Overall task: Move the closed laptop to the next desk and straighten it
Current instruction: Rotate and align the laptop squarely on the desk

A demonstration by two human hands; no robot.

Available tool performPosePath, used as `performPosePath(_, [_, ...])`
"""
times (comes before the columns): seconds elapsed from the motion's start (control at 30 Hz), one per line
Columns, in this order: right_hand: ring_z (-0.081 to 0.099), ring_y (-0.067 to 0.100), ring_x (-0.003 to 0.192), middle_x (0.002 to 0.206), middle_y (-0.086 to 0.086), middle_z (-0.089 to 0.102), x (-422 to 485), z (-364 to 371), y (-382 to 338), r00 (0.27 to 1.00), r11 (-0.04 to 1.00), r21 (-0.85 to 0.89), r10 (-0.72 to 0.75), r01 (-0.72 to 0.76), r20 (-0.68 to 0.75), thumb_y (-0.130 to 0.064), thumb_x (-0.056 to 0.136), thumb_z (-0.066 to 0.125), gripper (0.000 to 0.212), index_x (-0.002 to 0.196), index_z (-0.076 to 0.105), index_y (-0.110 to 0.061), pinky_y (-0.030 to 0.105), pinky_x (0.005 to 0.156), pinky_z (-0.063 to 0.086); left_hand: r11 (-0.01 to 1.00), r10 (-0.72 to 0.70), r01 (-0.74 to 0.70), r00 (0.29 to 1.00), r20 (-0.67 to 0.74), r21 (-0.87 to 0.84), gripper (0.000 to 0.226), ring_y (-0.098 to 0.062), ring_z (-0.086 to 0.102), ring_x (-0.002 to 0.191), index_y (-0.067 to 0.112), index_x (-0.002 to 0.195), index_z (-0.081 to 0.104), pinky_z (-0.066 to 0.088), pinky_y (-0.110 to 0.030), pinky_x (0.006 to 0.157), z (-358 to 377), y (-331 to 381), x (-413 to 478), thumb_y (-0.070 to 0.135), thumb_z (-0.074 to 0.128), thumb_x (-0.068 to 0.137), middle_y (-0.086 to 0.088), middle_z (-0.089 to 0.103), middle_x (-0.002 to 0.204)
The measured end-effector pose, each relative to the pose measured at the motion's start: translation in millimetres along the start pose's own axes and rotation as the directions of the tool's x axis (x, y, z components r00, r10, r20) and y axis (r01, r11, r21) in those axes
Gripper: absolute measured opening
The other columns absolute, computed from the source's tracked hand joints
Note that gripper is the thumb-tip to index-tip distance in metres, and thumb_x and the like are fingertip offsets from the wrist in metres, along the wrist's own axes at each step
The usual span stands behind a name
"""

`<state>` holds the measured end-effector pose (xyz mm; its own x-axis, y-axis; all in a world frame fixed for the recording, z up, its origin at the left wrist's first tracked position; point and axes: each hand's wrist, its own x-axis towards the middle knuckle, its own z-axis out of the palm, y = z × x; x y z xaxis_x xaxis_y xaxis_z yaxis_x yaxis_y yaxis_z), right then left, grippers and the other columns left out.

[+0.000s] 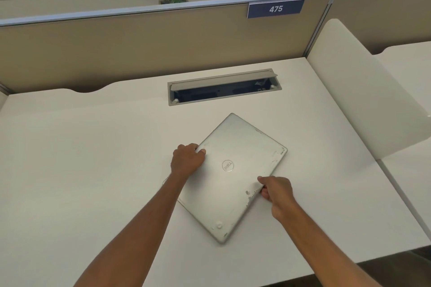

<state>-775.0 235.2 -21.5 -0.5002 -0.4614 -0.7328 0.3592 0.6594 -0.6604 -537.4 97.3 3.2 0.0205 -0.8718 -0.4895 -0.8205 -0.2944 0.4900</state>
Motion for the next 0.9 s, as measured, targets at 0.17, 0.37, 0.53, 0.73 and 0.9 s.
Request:
performPosePath(0.17, [0.062, 0.025, 0.079, 0.089, 0.012, 0.069, 11.0, 3.2, -19.0, 0.994, 0.984, -0.149, -0.105, 0.103, -0.005, -0.011, 0.09, 0.081, 0.014, 0.088, 0.07, -0.002, 0.041, 0.082, 0.056, 0.993, -0.081, 0.078, 0.996, -0.03, -0.085, 0.051, -0.036, 0.057, 0.138, 0.023, 0.146, 0.066, 0.052, -0.047, 0.114, 4.8, -11.6, -18.9, 0.041, 0.055, 0.1, -0.012, 0.06, 0.145])
performPosePath(0.37, [0.059, 0.026, 0.075, 0.079, 0.012, 0.063, 21.7, 7.7, -40.7, 0.983, 0.947, -0.263, -0.176, 0.183, 0.051, -0.018, 0.078, 0.082, 0.021, 0.077, 0.063, -0.011, 0.041, 0.073, 0.052, 0.959, -0.195, 0.174, 0.978, -0.078, -0.223, 0.053, -0.037, 0.066, 0.123, 0.019, 0.132, 0.073, 0.058, -0.044, 0.105, 14.3, -22.0, -45.0, 0.029, 0.047, 0.087, -0.01, 0.067, 0.137])
performPosePath(0.53, [0.04, 0.022, 0.066, 0.068, 0.003, 0.041, 23.8, 16.3, -61.2, 0.971, 0.913, -0.331, -0.211, 0.237, 0.113, -0.013, 0.085, 0.08, 0.043, 0.067, 0.042, -0.016, 0.034, 0.067, 0.035, 0.933, -0.265, 0.226, 0.958, -0.108, -0.28, 0.055, -0.037, 0.061, 0.133, 0.02, 0.15, 0.063, 0.055, -0.047, 0.11, 32.4, -25.9, -64.9, 0.023, 0.051, 0.097, -0.008, 0.057, 0.152])
performPosePath(0.73, [0.032, 0.019, 0.063, 0.068, 0.0, 0.033, 31.8, 27.7, -79.4, 0.96, 0.866, -0.415, -0.232, 0.278, 0.157, -0.009, 0.09, 0.077, 0.052, 0.064, 0.033, -0.02, 0.032, 0.058, 0.028, 0.925, -0.286, 0.244, 0.952, -0.108, -0.293, 0.045, -0.038, 0.066, 0.124, 0.015, 0.138, 0.068, 0.057, -0.045, 0.105, 47.0, -32.2, -82.8, 0.029, 0.053, 0.099, -0.01, 0.059, 0.145])
performPosePath(0.9, [0.028, 0.019, 0.059, 0.065, -0.002, 0.03, 33.8, 33.1, -86.0, 0.948, 0.836, -0.449, -0.264, 0.316, 0.176, -0.012, 0.089, 0.079, 0.056, 0.063, 0.03, -0.023, 0.03, 0.054, 0.023, 0.917, -0.293, 0.25, 0.951, -0.099, -0.309, 0.041, -0.037, 0.067, 0.115, 0.008, 0.13, 0.068, 0.057, -0.043, 0.097, 57.3, -29.7, -98.7, 0.034, 0.055, 0.101, -0.011, 0.058, 0.132])
